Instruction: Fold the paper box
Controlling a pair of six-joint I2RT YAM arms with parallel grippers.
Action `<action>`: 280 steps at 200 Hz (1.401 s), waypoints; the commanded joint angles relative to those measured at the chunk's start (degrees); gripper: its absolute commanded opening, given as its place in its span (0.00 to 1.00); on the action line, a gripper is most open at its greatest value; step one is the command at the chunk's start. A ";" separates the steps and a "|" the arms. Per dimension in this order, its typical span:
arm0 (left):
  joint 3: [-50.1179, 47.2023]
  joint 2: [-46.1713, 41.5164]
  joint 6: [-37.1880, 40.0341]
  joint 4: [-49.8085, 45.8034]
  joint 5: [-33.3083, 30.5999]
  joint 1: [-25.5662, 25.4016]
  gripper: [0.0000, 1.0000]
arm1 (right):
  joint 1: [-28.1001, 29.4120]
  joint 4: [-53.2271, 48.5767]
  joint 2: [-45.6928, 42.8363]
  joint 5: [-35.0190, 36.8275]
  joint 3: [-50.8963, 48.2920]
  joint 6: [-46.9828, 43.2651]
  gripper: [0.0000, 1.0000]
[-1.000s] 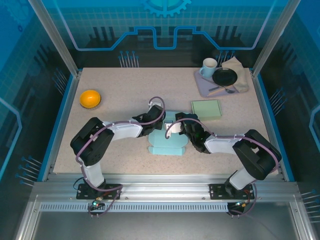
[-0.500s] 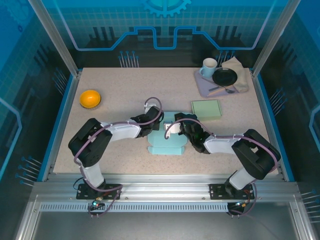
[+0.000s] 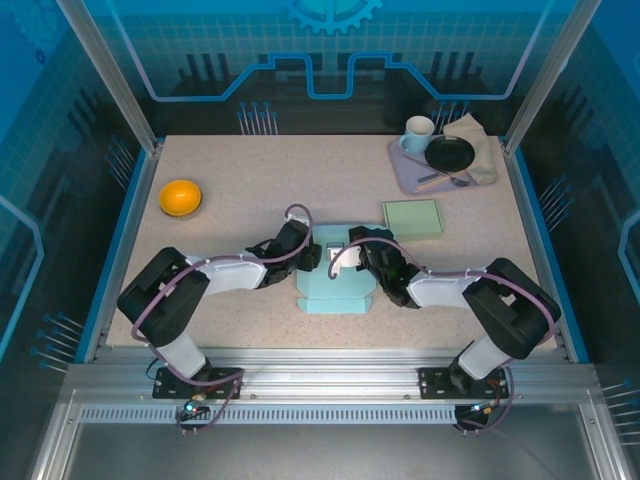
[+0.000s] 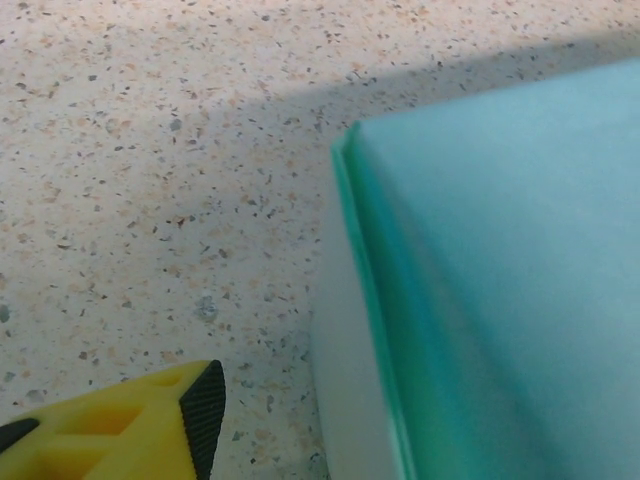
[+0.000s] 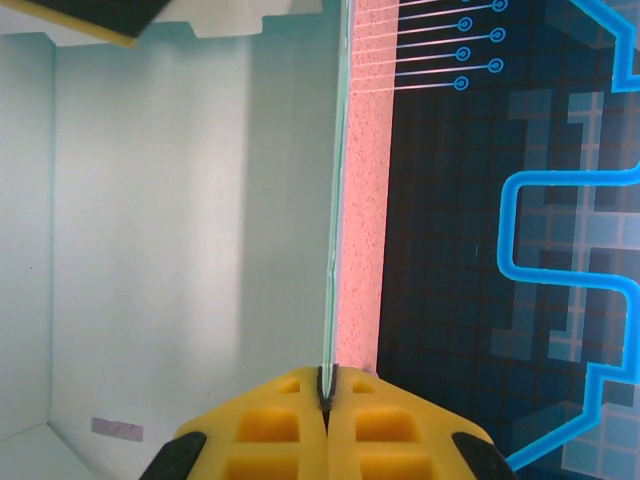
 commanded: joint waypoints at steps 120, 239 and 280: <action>9.31 9.62 -7.81 -13.90 -25.31 -0.22 0.00 | 0.58 -7.47 -1.52 0.94 -2.31 2.17 0.00; 3.07 -2.29 1.22 -2.12 2.49 -0.04 0.70 | 0.32 -7.96 0.03 1.23 -1.22 3.15 0.00; -0.23 -3.86 3.77 -0.39 0.67 0.57 0.58 | 0.40 -8.11 -0.37 0.93 -1.23 3.08 0.00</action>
